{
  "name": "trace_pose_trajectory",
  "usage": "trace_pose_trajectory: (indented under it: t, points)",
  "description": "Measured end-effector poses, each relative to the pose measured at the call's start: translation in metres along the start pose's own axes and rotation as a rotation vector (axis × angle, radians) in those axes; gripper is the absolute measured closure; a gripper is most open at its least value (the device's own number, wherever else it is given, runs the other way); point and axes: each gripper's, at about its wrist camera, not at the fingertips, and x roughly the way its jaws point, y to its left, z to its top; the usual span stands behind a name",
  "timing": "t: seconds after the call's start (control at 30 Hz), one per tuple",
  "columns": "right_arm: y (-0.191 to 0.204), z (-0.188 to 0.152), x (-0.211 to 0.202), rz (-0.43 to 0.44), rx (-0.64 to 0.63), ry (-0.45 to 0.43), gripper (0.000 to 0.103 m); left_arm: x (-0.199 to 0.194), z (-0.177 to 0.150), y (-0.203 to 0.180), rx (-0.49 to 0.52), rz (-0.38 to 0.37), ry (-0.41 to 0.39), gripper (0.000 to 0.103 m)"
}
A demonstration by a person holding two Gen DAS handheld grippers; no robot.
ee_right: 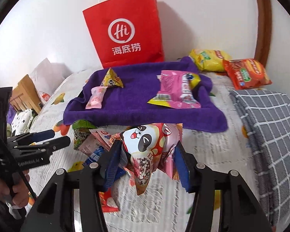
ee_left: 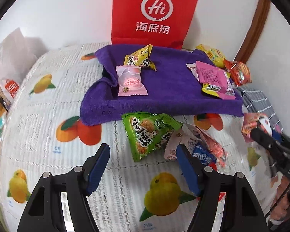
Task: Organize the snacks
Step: 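Grasp the panda-print candy bag with right tool while left tool grasps green snack bag, then carry both held bags over the purple towel and lower them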
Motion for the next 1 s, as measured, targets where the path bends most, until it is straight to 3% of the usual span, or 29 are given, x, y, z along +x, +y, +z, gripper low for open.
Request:
trace_pose_trajectory:
  t: [0.33,0.47,0.6,0.67,0.77,1.0]
  points:
    - [-0.017,-0.014,0.004,-0.008,0.020,0.014,0.050,0.018,0.012,-0.016,-0.007,-0.047,0.003,0.034]
    - [-0.021,-0.014,0.004,-0.003,0.021,0.014,0.050,0.035,0.020,-0.019,-0.010,0.009,0.006,0.034]
    - [-0.020,-0.013,0.005,-0.003,0.005,0.013,0.050,0.051,0.025,-0.013,-0.052,-0.013,0.022,0.034]
    - [-0.019,-0.012,0.005,-0.001,0.004,0.011,0.050,0.056,0.024,-0.013,-0.048,-0.006,0.030,0.043]
    - [-0.019,-0.012,0.006,0.000,0.005,0.013,0.050,0.055,0.023,-0.009,-0.062,-0.017,0.005,0.047]
    - [-0.015,-0.015,0.003,-0.008,0.007,0.016,0.050,0.036,0.021,0.001,-0.073,-0.027,-0.019,0.050]
